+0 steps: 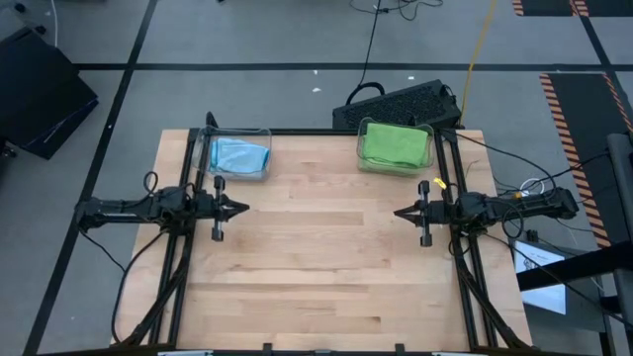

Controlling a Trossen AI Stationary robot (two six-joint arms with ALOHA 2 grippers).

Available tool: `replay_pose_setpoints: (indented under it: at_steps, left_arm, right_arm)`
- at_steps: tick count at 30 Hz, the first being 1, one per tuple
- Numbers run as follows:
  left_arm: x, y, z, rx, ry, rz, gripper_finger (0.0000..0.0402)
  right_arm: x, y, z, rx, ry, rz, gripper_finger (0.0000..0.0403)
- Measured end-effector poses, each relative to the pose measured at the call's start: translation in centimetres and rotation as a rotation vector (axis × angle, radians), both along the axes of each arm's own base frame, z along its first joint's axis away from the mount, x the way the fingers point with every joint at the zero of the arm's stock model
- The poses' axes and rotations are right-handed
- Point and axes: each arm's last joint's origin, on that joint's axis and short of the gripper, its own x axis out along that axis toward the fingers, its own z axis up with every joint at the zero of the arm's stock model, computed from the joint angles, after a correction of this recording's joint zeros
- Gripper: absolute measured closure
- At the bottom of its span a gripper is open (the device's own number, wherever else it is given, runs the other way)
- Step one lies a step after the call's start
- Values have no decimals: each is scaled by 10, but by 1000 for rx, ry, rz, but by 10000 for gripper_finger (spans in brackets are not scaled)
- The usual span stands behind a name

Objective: Sort microfiber towel by color & place in baskets
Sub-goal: Return to Home Position

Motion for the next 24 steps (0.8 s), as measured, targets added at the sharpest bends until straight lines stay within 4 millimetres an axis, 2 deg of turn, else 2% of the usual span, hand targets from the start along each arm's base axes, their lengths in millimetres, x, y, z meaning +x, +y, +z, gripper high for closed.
replay_pose_setpoints:
  at_steps: [8, 11, 24]
  left_arm:
    - [0, 0, 0, 0, -3, 1, 371]
    - [0, 0, 0, 0, -4, 1, 371]
    - [0, 0, 0, 1, -4, 1, 371]
  right_arm:
    - [-7, -1, 12, -42, -134, -4, 403]
    - [-10, 0, 15, -70, -179, 43, 403]
    - [-9, 1, 3, -80, -52, 83, 403]
